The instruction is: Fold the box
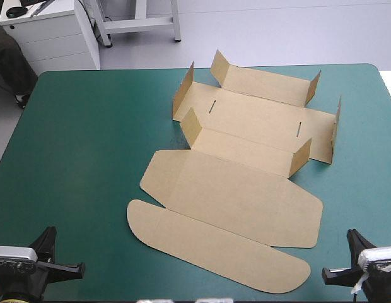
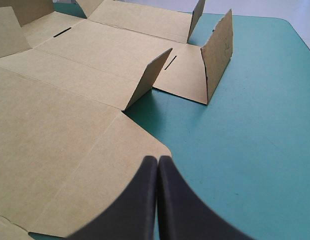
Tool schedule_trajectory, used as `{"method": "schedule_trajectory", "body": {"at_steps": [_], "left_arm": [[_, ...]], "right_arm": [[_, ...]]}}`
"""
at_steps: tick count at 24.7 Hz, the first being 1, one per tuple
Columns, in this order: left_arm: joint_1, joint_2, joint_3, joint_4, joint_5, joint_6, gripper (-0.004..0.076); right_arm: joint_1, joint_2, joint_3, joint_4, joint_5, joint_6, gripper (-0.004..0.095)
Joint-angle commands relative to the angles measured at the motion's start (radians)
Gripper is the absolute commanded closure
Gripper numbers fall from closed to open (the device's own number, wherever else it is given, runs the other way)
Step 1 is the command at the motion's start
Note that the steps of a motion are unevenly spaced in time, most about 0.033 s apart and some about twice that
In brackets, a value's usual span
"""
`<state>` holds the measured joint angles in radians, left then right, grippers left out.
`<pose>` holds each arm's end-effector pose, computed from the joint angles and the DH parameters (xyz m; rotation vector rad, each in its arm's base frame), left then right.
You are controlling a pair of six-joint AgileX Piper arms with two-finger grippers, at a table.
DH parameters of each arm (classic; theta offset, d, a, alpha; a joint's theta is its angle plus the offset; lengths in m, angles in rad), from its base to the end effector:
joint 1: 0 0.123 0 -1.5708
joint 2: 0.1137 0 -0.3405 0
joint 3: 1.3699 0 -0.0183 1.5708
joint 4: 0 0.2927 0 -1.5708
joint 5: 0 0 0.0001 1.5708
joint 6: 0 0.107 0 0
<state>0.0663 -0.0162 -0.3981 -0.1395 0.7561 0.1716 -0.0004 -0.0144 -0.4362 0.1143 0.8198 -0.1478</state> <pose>0.0128 -0.0094 0.2865 0.0707 1.8180 0.0093 0.0057 0.0089 0.2930 -0.1221 1.8446 0.0283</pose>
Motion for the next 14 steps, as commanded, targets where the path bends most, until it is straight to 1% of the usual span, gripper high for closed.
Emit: {"method": "schedule_trajectory", "body": {"at_steps": [1,10,12,14], "left_arm": [[-0.004,-0.014,-0.034,-0.014,-0.072,-0.005,0.0734],[-0.004,-0.014,-0.034,-0.014,-0.072,-0.005,0.0734],[-0.004,-0.014,-0.034,-0.014,-0.072,-0.005,0.0734],[-0.004,-0.014,-0.034,-0.014,-0.072,-0.005,0.0734]], "right_arm": [[-0.004,-0.021,-0.030,-0.006,-0.072,-0.008,0.0928],[-0.004,-0.021,-0.030,-0.003,-0.072,-0.008,0.0922],[-0.004,-0.021,-0.030,-0.002,-0.072,-0.008,0.0906],[-0.004,-0.021,-0.030,-0.002,-0.072,-0.008,0.0859]]}}
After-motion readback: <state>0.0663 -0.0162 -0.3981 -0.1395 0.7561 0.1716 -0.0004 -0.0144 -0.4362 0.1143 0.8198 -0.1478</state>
